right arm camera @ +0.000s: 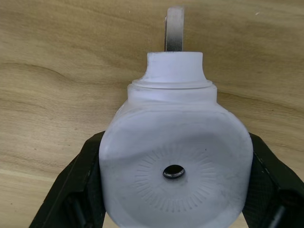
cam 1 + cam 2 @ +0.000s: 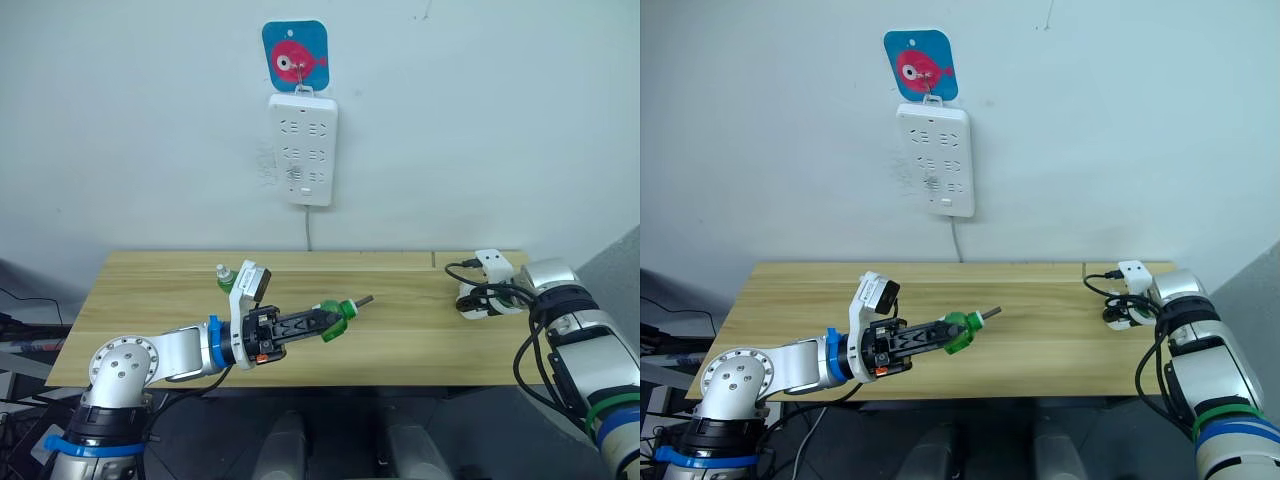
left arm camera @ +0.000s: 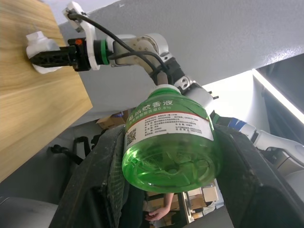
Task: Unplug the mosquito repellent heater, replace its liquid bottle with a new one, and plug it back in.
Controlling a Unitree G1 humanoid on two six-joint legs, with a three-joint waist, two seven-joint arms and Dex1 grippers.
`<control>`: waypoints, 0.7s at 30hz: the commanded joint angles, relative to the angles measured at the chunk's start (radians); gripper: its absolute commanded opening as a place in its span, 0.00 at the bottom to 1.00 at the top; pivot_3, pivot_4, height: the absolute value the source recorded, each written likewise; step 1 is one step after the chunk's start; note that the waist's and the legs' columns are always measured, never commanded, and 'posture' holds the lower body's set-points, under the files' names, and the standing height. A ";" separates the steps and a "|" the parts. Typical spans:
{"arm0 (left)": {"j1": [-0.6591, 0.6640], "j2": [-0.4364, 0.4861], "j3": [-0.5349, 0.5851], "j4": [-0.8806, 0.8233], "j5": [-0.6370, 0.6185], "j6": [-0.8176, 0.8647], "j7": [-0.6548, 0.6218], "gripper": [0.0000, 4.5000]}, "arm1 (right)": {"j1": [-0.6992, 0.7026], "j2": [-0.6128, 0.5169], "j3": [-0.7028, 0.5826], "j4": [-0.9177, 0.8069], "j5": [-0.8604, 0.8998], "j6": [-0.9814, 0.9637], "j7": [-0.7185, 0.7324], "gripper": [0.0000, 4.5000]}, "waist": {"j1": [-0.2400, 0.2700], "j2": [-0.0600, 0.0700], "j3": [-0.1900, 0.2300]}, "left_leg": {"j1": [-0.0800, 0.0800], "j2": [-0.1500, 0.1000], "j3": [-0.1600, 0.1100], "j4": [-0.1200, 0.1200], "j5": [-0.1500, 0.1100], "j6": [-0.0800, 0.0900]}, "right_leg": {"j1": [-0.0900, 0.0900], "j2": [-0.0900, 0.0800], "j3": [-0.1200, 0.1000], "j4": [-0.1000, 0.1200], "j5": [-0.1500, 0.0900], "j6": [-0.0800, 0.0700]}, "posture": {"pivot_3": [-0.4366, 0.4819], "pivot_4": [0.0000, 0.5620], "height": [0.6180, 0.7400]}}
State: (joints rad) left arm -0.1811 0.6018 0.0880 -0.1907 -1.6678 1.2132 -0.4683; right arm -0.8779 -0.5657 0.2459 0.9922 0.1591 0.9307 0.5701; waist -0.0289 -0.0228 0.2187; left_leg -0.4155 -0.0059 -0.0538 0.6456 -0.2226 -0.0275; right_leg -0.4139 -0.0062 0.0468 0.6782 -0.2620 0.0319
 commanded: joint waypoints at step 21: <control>-0.045 -0.080 -0.047 -0.114 0.574 -0.449 -0.068 0.51 | -0.044 -0.082 -0.317 -0.733 0.271 0.634 0.221 0.99 | -0.004 0.002 0.001 | 0.000 0.001 -0.001 -0.001 0.000 0.000 | -0.001 -0.003 -0.001 0.000 0.000 0.000 | 0.44 0.34 1.00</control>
State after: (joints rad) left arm -0.2067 0.5268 0.0650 -0.2540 -1.2564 0.9085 -0.4974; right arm -0.8993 -0.6650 0.0241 0.3474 0.3120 1.4635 0.7572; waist -0.0332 -0.0211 0.2196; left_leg -0.4154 -0.0050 -0.0545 0.6448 -0.2224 -0.0279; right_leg -0.4145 -0.0086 0.0459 0.6782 -0.2620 0.0317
